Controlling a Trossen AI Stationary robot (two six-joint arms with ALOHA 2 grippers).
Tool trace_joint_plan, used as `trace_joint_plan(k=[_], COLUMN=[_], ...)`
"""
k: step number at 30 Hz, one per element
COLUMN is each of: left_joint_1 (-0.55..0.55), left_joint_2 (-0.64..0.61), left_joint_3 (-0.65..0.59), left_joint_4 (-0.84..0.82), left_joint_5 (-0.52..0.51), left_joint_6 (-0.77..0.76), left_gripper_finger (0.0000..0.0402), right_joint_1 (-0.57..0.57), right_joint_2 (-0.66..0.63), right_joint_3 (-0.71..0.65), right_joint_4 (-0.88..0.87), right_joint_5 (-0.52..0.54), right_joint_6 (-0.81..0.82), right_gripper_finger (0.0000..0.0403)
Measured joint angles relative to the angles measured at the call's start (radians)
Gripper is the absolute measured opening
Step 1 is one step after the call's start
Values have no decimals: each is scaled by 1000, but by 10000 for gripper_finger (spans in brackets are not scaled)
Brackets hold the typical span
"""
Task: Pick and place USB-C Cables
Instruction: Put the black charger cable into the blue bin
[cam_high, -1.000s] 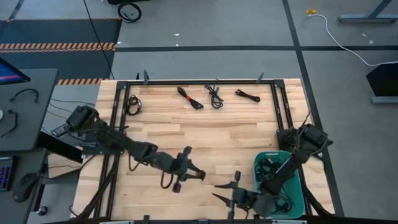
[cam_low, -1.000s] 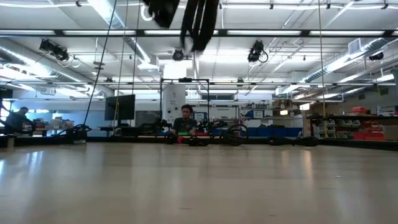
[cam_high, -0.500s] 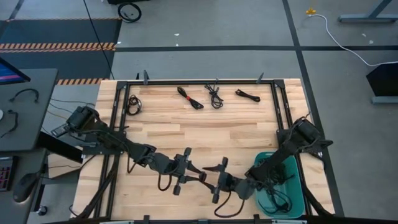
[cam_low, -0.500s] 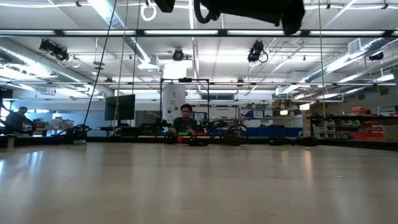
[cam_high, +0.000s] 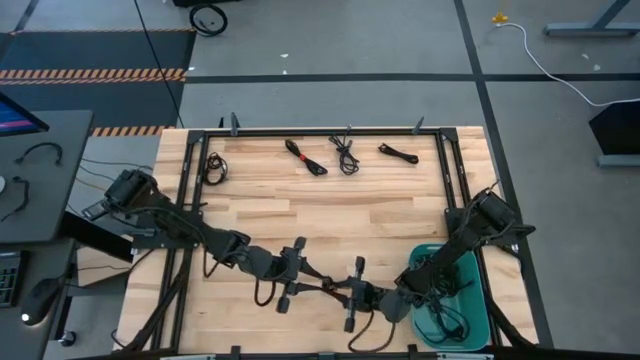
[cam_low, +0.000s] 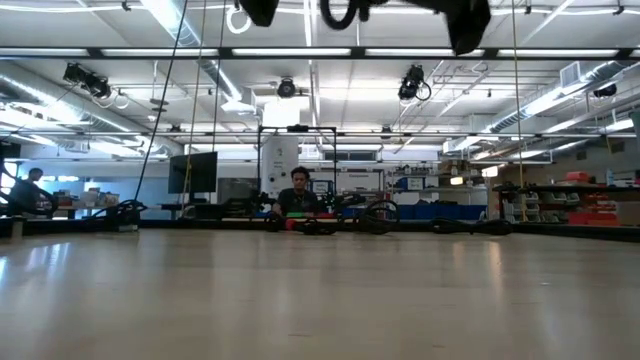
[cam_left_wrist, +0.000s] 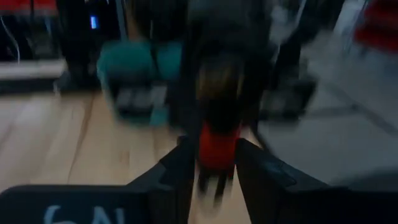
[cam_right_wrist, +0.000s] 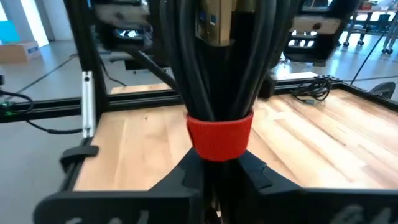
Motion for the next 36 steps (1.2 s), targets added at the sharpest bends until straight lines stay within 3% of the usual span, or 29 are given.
trace_joint_plan(k=[4,8,10,15,17,20,25,36], left_joint_1=[-6,-24,-47,-109,-128,-154,-183,-187], left_joint_2=[-80,-130,-131,-107,-97,-83,-70,-71], left_joint_3=[0,-1,-2,-2,-2,-2,-2,-2], left_joint_4=[-285,-536,-606,-659,-651,-652,-653,-649], left_joint_5=[-3,-75,-146,-289,-321,-361,-396,-401], left_joint_6=[-54,-233,-281,-324,-324,-325,-338,-335], left_gripper_finger=[145,151,148,142,142,142,139,132], right_joint_1=[66,132,153,152,153,164,180,200], right_joint_2=[-71,-218,-296,-408,-414,-415,-412,-386], right_joint_3=[0,3,34,181,233,270,224,59], right_joint_4=[-224,-617,-875,-1607,-1852,-2078,-2176,-1953], right_joint_5=[23,25,-33,-429,-597,-794,-1007,-1155], right_joint_6=[163,434,607,1010,1077,1098,1052,895], right_gripper_finger=[43,43,43,43,43,43,43,44])
